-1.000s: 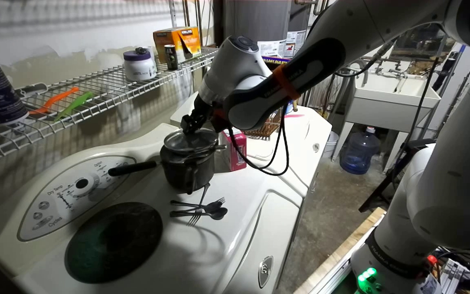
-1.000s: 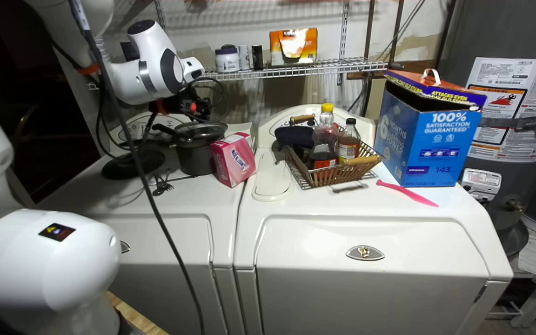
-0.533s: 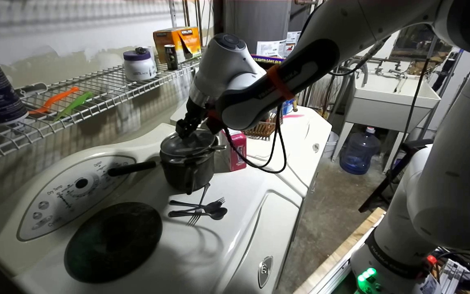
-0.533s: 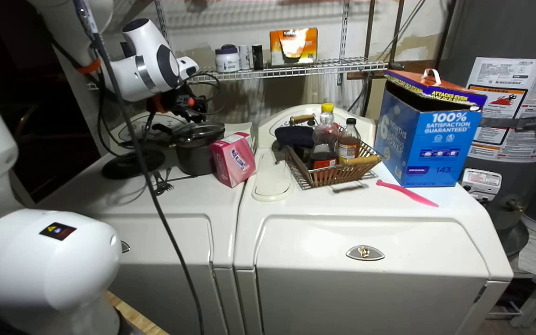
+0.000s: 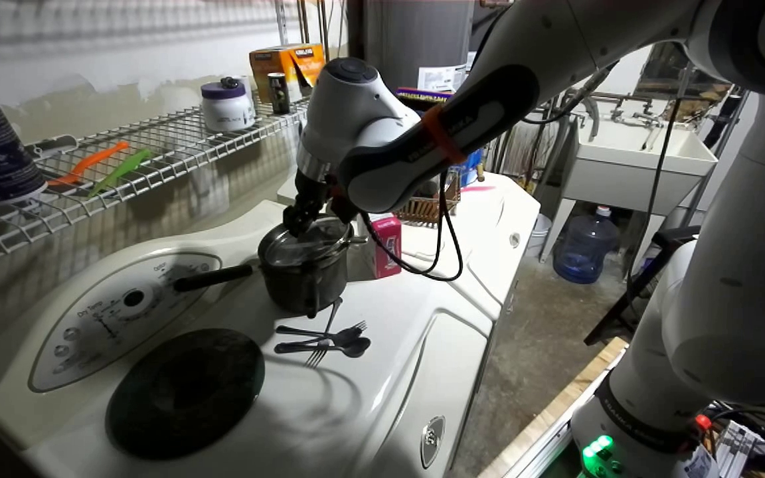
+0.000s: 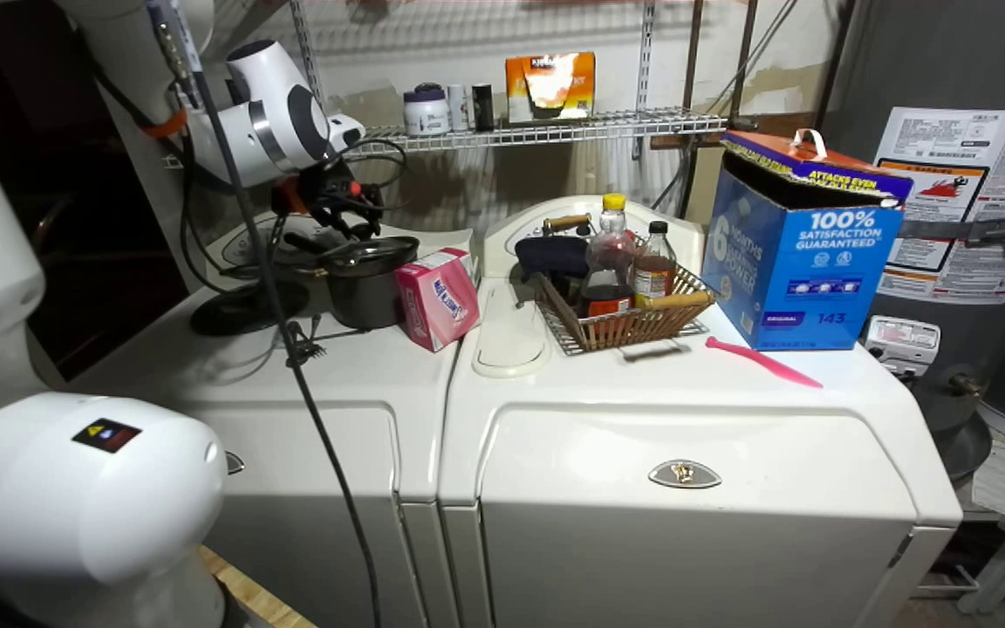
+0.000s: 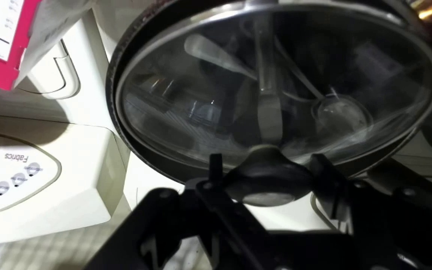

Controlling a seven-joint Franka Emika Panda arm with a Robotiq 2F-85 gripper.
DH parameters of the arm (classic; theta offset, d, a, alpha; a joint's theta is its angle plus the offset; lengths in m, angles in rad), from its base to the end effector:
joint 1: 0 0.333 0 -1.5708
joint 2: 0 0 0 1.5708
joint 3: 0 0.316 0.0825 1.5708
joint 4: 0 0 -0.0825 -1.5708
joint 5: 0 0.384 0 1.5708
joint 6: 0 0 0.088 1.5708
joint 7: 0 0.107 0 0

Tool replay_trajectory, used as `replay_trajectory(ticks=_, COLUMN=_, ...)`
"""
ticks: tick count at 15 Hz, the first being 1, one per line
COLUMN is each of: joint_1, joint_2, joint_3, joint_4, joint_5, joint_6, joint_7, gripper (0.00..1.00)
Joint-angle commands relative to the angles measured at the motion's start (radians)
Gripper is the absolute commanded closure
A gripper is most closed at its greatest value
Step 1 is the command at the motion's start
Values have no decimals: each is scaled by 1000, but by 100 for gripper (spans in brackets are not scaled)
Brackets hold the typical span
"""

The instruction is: Put the glass lid on top of the pan.

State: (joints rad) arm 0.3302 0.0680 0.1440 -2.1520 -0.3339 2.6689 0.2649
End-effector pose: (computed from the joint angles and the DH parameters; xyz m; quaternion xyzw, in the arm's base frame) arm 0.5158 0.2745 0.4172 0.9434 0.2259 0.2424 0.0156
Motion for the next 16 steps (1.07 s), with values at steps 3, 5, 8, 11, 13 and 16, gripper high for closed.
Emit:
replay_trajectory(ticks=3, joint_1=-17, joint_2=-28, joint_3=38, joint_4=48, joint_5=-25, joint_6=-45, joint_7=-12, gripper=0)
replay_trajectory(ticks=5, joint_1=-15, joint_2=-69, joint_3=53, joint_4=44, joint_5=11, joint_6=-54, joint_7=-9, gripper=0)
replay_trajectory(ticks=8, joint_1=-19, joint_2=-164, joint_3=77, joint_4=3, joint_5=139, joint_6=-162, joint_7=-11, gripper=0)
replay_trajectory(ticks=11, joint_1=-22, joint_2=-289, joint_3=85, joint_4=-22, joint_5=281, joint_6=-360, joint_7=1, gripper=0)
replay_trajectory(ticks=13, joint_1=-33, joint_2=-372, joint_3=89, joint_4=-24, joint_5=313, joint_6=-489, joint_7=52, gripper=0)
replay_trajectory(ticks=16, joint_1=-92, joint_2=-490, joint_3=107, joint_4=-20, joint_5=236, joint_6=-645, joint_7=169, gripper=0)
